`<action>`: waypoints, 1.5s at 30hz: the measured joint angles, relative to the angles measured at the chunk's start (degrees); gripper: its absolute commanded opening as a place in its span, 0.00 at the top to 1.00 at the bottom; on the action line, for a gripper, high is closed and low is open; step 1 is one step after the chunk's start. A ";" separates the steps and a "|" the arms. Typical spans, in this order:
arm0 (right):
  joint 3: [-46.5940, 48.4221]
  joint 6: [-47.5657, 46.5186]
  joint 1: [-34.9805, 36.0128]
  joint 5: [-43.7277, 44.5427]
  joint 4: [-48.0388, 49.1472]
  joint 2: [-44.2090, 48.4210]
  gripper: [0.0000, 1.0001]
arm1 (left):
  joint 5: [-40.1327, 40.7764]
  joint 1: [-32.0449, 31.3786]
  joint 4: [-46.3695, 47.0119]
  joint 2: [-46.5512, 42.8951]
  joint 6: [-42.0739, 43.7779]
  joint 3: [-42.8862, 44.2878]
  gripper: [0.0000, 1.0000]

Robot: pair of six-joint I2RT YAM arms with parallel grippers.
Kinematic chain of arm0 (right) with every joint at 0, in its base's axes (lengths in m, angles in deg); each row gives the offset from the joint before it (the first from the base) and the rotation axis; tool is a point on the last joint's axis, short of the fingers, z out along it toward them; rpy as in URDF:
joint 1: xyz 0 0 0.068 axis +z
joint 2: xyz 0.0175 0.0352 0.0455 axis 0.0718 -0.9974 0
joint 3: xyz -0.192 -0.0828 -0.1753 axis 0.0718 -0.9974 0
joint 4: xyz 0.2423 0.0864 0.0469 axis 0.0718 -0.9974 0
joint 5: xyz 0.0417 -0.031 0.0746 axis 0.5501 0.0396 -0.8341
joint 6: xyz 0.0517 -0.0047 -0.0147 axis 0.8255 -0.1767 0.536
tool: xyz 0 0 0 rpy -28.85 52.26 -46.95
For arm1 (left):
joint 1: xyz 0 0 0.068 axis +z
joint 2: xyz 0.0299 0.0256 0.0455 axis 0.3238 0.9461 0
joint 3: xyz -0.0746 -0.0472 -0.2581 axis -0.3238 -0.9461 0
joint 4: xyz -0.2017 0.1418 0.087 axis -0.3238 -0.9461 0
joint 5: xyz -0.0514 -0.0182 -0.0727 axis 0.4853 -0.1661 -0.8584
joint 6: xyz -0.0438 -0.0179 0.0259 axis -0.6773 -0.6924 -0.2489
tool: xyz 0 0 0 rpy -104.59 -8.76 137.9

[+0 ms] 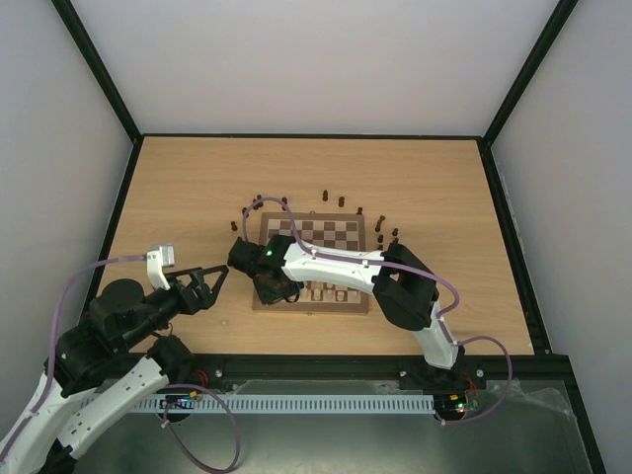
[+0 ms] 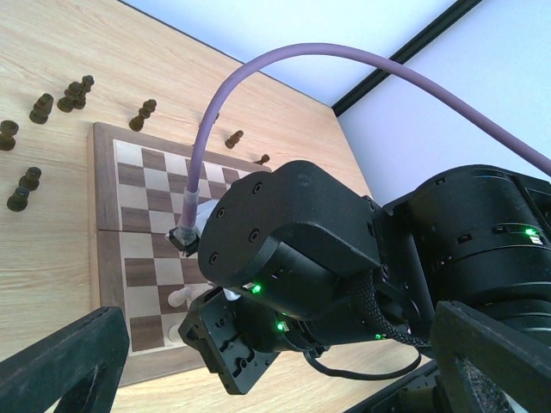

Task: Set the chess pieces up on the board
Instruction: Place the chess piece on the chessboard.

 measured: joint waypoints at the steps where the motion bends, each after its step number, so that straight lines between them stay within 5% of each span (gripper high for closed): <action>1: -0.02 0.00 0.00 -0.04 -0.02 0.00 0.83 | 0.00 0.00 0.04 0.02 0.00 0.00 0.01; 31: 2.08 -0.59 1.77 0.15 -0.83 5.53 0.72 | 0.09 0.00 0.15 0.07 -0.24 -0.31 0.01; 42: -4.22 -0.52 1.95 4.07 -0.55 23.71 0.32 | 1.29 0.00 0.79 5.07 -0.46 -0.17 0.01; 45: -9.44 -1.22 1.95 4.85 1.27 30.25 0.11 | 2.12 0.00 1.36 6.78 -0.46 -0.07 0.01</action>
